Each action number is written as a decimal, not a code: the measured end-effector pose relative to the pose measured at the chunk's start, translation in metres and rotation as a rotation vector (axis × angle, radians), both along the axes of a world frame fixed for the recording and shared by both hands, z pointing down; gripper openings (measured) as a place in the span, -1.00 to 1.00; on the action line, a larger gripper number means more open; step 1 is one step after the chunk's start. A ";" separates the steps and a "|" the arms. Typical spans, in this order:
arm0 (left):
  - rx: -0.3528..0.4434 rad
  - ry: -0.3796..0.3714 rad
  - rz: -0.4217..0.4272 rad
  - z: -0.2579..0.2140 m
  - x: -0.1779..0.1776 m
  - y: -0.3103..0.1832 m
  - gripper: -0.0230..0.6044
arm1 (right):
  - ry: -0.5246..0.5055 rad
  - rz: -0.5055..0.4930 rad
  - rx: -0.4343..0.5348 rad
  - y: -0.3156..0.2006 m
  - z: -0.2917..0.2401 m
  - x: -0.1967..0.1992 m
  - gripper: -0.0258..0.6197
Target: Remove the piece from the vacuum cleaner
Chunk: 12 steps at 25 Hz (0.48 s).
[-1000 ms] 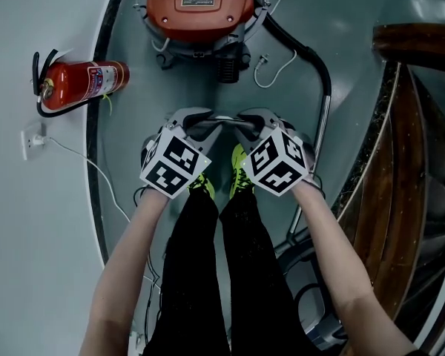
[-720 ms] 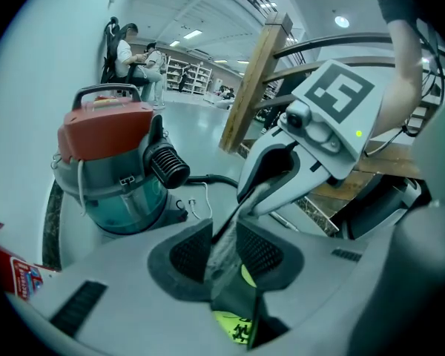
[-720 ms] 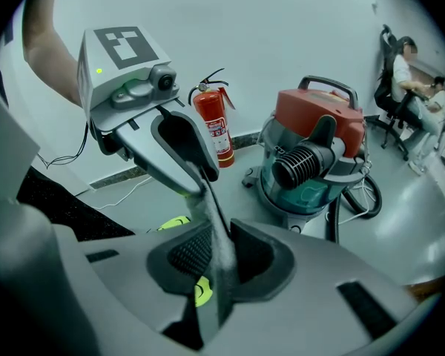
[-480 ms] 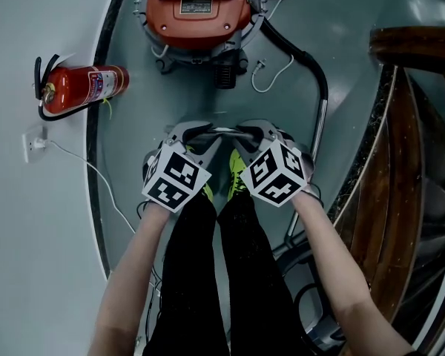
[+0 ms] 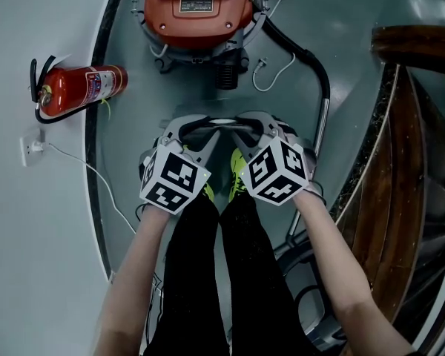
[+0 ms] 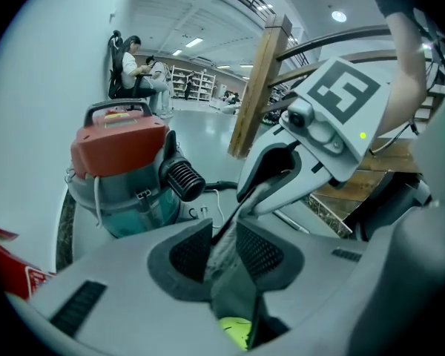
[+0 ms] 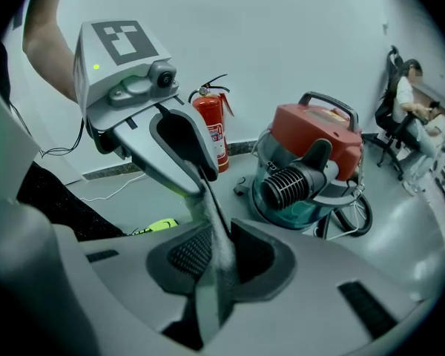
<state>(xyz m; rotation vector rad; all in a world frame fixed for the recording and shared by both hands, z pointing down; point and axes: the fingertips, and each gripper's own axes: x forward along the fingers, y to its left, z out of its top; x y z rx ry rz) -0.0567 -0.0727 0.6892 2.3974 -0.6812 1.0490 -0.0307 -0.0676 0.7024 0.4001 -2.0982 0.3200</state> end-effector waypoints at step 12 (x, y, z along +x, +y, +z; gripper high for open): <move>-0.054 0.004 -0.007 0.042 -0.006 0.010 -0.59 | -0.014 0.021 -0.068 0.010 0.043 -0.006 -0.69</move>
